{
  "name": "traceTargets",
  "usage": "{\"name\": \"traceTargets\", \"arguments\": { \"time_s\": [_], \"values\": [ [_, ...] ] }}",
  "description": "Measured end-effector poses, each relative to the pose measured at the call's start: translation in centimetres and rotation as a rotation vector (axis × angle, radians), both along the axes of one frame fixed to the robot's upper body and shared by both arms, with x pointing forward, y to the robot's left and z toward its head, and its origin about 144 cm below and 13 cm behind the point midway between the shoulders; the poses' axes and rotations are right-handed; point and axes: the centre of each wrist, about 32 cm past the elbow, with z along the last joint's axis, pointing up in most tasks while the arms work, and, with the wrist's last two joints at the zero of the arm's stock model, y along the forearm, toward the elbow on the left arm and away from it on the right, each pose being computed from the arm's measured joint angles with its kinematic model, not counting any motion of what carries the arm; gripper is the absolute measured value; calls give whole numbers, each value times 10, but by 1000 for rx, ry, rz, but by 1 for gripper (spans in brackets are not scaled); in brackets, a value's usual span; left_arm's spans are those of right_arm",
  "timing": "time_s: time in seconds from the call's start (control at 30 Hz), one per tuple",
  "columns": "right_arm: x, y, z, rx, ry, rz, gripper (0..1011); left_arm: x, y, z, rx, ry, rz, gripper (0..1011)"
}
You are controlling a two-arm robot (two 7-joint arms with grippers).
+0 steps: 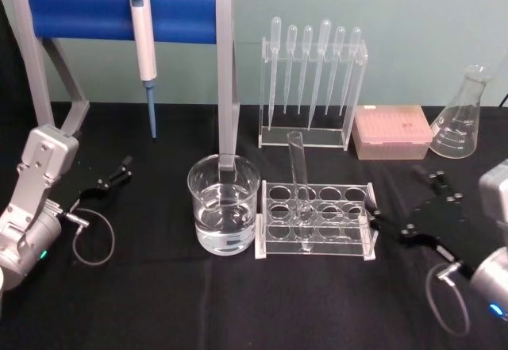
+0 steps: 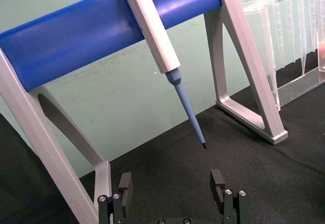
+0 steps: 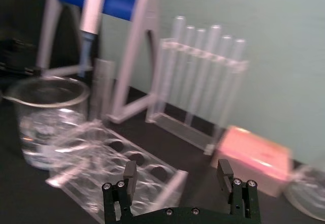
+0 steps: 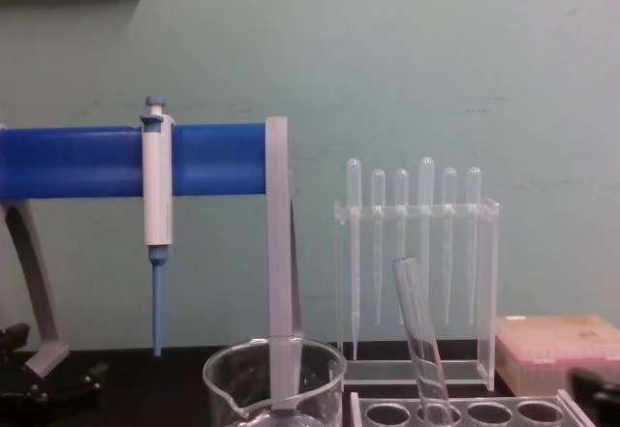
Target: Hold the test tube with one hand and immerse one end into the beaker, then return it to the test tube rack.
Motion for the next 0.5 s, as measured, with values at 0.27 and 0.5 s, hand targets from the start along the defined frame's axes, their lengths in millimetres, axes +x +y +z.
{"name": "traceTargets", "arguments": {
  "time_s": [0.27, 0.5],
  "values": [
    [20, 27, 7, 78, 97, 139, 1002, 0, 0, 0, 0, 0, 0, 1000],
    [48, 50, 15, 81, 137, 195, 1002, 0, 0, 0, 0, 0, 0, 1000]
  ]
}}
